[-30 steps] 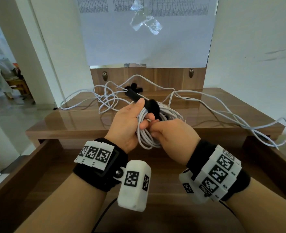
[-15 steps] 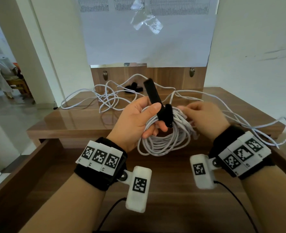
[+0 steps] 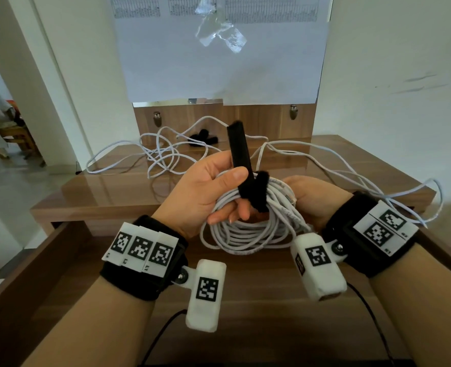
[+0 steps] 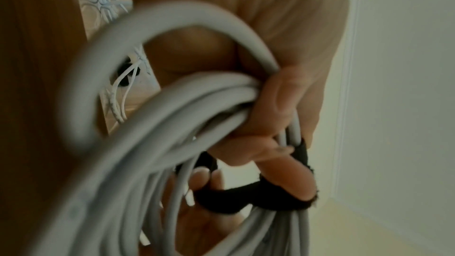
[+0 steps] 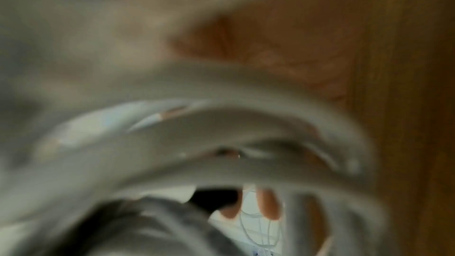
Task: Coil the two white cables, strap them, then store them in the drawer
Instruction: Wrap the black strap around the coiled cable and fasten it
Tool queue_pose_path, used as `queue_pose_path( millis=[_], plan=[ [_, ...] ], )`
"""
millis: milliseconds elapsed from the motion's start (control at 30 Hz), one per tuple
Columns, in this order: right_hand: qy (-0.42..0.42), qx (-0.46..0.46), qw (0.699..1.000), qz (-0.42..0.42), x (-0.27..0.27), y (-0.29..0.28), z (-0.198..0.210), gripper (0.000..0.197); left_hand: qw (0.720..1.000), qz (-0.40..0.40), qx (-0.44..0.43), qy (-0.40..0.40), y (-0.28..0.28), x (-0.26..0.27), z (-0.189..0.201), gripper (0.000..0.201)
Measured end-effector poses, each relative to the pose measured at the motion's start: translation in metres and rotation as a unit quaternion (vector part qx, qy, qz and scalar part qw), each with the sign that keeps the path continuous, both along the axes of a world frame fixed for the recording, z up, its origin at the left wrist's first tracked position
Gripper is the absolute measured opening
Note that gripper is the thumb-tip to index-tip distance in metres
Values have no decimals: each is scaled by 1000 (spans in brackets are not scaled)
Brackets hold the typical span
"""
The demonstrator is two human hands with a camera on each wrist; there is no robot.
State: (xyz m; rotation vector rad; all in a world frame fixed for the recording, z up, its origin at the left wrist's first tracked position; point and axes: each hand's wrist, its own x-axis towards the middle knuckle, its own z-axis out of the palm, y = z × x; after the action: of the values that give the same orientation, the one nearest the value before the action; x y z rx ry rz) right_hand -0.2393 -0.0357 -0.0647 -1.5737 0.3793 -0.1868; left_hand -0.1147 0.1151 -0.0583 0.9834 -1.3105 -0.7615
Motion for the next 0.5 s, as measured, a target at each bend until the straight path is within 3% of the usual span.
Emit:
queue_pose_path(
  millis=[33,100,233,400,500],
  plan=[
    [-16,11,1000,-9,1,0,2,19,1000,2,11,-9,0,0,0,21],
    [-73,22,995,-64,0,-4,5,29,997,24,53,-57,-1,-1,-3,23],
    [-175,-38,972,-152,-4,-8,13,22,972,124,142,-140,-8,-3,-12,21],
    [-315,-33,940,-128,-6,3,16,22,968,214,82,-99,-10,-3,-10,27],
    [-350,-44,932,-81,-6,13,15,25,961,269,21,-65,-13,-7,-12,27]
  ],
)
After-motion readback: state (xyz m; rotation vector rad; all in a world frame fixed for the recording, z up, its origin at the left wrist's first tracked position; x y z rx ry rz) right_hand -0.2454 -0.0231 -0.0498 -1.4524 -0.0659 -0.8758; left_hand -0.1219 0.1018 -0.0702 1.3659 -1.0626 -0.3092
